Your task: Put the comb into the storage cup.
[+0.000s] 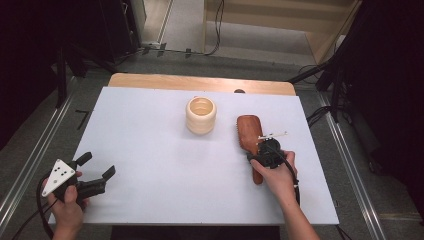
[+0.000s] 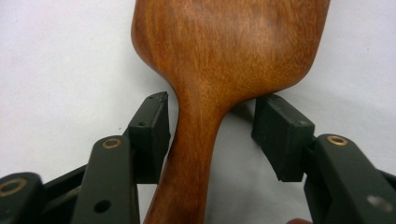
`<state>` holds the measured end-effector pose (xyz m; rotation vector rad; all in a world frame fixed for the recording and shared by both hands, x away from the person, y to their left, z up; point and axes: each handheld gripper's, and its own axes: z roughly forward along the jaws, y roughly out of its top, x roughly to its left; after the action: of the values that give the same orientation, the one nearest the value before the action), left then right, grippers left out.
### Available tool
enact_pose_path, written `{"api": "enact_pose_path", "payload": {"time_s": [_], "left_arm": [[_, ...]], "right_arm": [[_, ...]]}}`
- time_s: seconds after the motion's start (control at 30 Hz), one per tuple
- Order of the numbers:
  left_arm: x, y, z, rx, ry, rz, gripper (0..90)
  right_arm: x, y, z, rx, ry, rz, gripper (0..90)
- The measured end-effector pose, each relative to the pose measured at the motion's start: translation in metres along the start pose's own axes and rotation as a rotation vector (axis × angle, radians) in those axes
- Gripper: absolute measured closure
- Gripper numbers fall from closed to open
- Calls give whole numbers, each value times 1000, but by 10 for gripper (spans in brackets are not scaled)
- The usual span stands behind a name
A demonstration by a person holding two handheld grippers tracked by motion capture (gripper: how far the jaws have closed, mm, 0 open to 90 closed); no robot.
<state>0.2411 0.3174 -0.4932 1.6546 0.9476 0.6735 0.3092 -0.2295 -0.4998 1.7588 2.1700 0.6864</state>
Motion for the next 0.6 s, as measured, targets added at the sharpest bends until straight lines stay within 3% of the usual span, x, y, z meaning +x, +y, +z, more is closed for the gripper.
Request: {"api": "enact_pose_path", "payload": {"time_s": [0.17,0.33,0.6], "left_arm": [[0,0,0,0,0,0,68],[0,0,1,3,3,-1,68],[0,0,1,5,4,0,68]], "right_arm": [[3,2,1,4,-38,16,511],[3,2,1,9,-70,29,651],[-1,-3,0,-30,-48,37,697]]}}
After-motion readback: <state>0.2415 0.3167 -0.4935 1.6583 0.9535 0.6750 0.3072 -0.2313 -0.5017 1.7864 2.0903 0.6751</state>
